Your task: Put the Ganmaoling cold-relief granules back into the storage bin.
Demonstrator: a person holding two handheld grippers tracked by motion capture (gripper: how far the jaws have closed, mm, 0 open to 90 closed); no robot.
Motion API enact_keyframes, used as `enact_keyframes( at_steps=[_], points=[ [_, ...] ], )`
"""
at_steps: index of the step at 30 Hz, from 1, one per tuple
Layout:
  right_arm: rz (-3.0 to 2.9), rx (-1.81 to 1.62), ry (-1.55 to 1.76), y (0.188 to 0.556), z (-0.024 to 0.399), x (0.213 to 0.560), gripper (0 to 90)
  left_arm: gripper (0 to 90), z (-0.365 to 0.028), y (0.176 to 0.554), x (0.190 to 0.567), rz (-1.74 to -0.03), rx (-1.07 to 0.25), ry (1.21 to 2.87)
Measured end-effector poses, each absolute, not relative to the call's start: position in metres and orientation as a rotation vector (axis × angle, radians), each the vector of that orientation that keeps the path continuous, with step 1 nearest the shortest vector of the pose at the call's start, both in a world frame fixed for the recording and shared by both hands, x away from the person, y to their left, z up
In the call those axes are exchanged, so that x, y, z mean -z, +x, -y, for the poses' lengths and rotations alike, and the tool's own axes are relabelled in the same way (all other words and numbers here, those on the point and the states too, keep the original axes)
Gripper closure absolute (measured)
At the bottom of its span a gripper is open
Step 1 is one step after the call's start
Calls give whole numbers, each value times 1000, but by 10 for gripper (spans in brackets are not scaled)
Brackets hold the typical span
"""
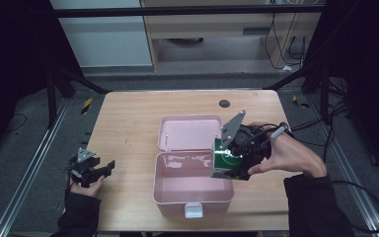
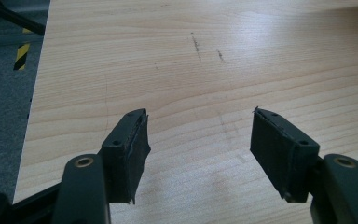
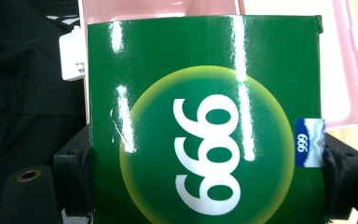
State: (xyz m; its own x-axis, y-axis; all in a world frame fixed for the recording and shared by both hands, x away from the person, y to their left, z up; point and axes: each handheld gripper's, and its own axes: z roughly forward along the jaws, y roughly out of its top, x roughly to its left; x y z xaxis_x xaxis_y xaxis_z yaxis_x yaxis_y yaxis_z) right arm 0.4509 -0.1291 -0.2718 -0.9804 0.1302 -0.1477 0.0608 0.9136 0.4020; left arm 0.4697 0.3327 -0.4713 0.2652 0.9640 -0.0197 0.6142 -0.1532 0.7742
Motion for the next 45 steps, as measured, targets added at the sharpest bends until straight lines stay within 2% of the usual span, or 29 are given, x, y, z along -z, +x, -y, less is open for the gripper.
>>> enact_keyframes(
  at_steps=[18, 39, 45],
  points=[
    [-2912, -576, 106, 453, 107, 278, 159, 357, -337, 471, 471, -1454, -627, 1822],
    [-2942, -536, 51, 458, 85, 314, 159, 353, -333, 471, 470, -1431, -655, 1843],
    [-2944, -627, 52, 457, 81, 324, 160, 354, -333, 470, 469, -1428, -664, 1841]
  ],
)
